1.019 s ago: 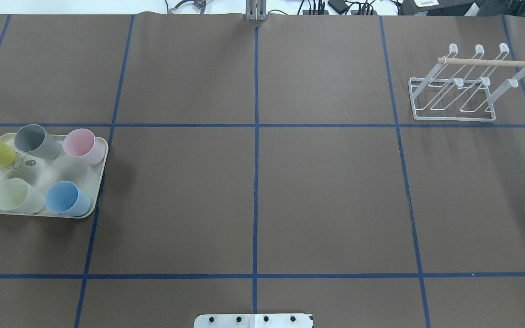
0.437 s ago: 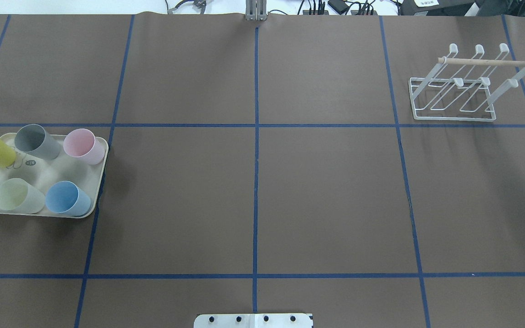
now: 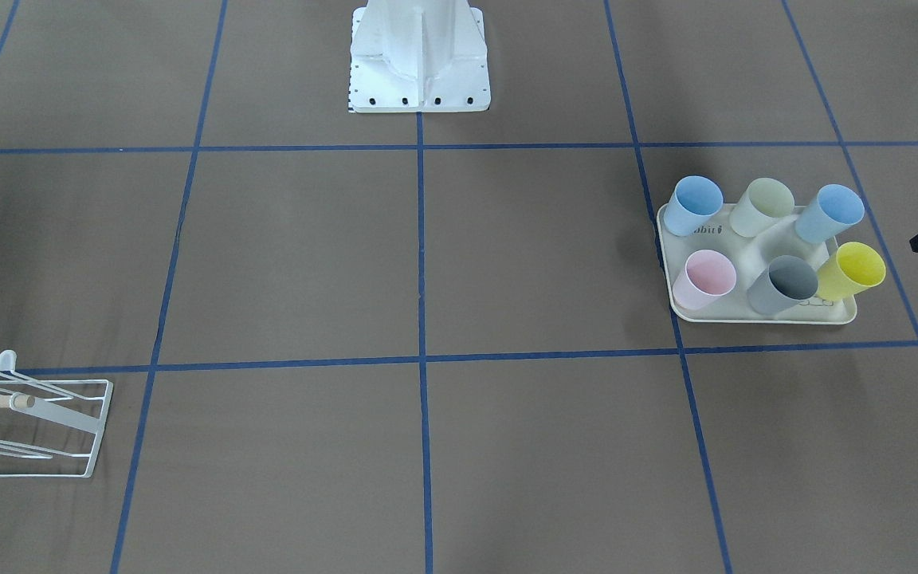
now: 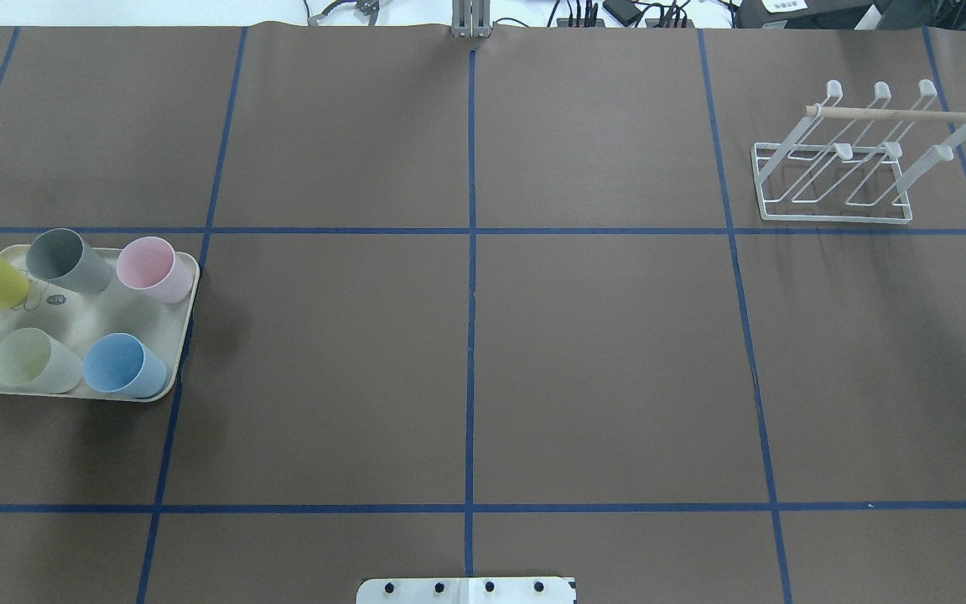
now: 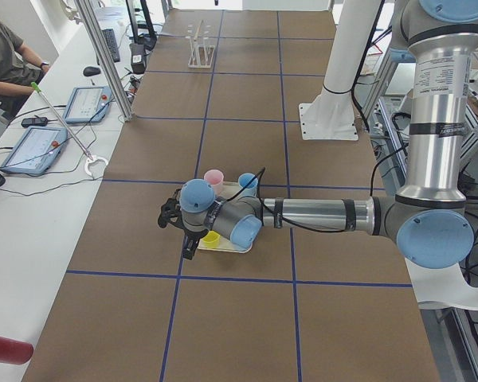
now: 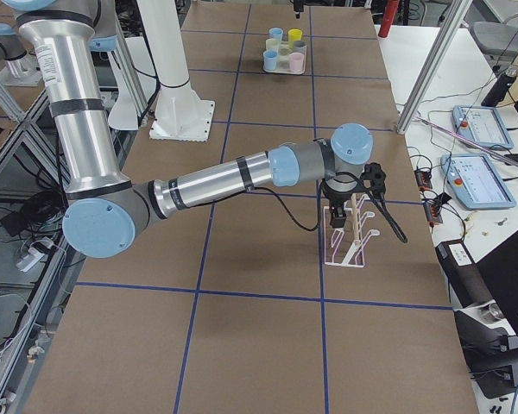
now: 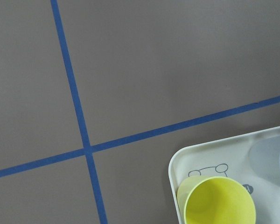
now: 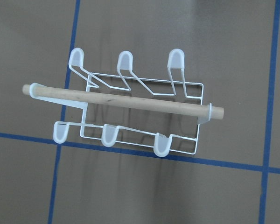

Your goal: Transfer IKEA cup to right arm and place on rack

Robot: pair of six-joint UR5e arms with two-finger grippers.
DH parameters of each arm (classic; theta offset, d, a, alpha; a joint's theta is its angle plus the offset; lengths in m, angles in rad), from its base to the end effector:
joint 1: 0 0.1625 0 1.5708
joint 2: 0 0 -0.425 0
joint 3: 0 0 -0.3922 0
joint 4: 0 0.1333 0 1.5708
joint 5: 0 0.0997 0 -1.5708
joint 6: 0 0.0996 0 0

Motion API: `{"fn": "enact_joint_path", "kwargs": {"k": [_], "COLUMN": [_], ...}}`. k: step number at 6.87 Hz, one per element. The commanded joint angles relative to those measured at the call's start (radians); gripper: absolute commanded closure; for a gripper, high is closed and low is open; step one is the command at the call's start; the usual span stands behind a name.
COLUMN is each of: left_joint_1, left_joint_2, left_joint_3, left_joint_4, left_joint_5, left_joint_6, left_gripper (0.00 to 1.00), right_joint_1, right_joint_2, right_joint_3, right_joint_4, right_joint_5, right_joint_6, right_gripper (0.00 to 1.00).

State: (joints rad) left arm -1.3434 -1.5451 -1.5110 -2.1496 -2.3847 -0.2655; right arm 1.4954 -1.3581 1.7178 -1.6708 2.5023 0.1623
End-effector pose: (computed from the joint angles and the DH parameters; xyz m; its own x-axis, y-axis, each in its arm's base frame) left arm 0.0534 -0.5009 0.6339 0.6228 0.2479 -0.7421 -0.0364 0.9567 0.2889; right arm 0.0104 -0.5708 0.4717 0.5836 -0.0914 0.8069 -0.0218 0.9915 0.1281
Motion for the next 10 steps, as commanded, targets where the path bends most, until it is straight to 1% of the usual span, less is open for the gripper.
{"fn": "enact_joint_path", "kwargs": {"k": [1, 3, 4, 5, 6, 7, 8, 9, 10], "left_joint_1": [0.056, 0.087, 0.119, 0.136, 0.144, 0.144, 0.144, 0.144, 0.144], "left_joint_2": [0.003, -0.004, -0.007, -0.009, -0.012, -0.015, -0.020, -0.020, -0.012], "left_joint_3": [0.020, 0.040, 0.041, 0.041, 0.045, 0.054, 0.064, 0.066, 0.066], "left_joint_4": [-0.076, -0.084, -0.084, -0.085, -0.084, -0.085, -0.085, -0.084, -0.082], "left_joint_5": [0.002, 0.002, 0.005, 0.005, 0.005, 0.005, 0.007, 0.007, 0.009], "left_joint_6": [-0.099, -0.113, -0.113, -0.113, -0.113, -0.107, -0.101, -0.098, -0.097], "left_gripper": [0.01, 0.12, 0.18, 0.19, 0.34, 0.57, 0.74, 0.82, 0.93], "right_joint_1": [-0.003, -0.004, -0.006, -0.006, -0.006, -0.006, -0.007, -0.012, -0.012], "right_joint_2": [0.013, 0.031, 0.034, 0.037, 0.037, 0.037, 0.037, 0.037, 0.037], "right_joint_3": [0.045, 0.060, 0.066, 0.066, 0.066, 0.072, 0.077, 0.080, 0.082], "right_joint_4": [-0.003, -0.001, -0.004, -0.004, -0.001, -0.001, -0.001, -0.001, -0.001], "right_joint_5": [0.004, 0.007, 0.009, 0.012, 0.012, 0.012, 0.012, 0.010, 0.012], "right_joint_6": [0.042, 0.110, 0.111, 0.111, 0.111, 0.111, 0.112, 0.112, 0.112], "right_gripper": [0.00, 0.00, 0.00, 0.00, 0.00, 0.00, 0.00, 0.00, 0.00]}}
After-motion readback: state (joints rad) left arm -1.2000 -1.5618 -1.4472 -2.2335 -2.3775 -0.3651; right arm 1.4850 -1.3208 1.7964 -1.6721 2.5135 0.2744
